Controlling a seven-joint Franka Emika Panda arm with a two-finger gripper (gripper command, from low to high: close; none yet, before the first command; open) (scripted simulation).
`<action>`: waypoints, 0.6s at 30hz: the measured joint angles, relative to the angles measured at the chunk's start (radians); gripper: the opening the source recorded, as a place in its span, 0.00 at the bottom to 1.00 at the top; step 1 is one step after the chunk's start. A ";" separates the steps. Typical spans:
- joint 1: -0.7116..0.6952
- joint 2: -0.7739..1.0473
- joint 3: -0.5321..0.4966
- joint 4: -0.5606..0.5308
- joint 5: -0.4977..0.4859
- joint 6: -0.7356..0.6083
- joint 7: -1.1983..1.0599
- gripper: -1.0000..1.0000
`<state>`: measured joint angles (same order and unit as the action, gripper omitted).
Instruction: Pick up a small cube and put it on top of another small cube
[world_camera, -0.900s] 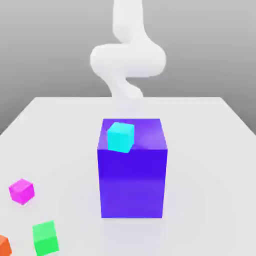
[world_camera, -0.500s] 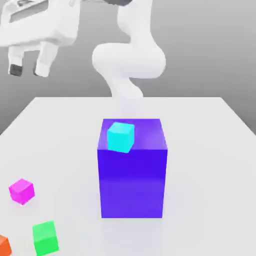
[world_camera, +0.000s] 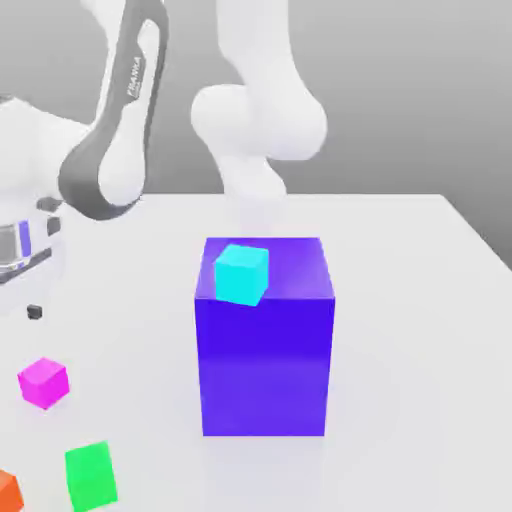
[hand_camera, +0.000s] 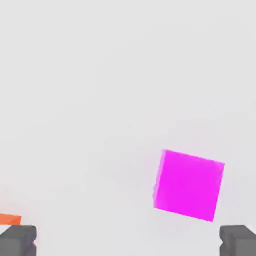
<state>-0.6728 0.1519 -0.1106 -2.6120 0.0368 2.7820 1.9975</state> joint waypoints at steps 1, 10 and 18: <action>-0.008 0.035 0.004 0.001 0.020 0.024 0.001 0.50; -0.050 0.210 0.050 0.029 0.072 0.163 -0.023 0.00; -0.032 0.058 0.021 -0.001 0.026 0.042 0.013 0.00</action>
<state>-0.7046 0.2103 -0.0896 -2.6132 0.0626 2.8244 2.0105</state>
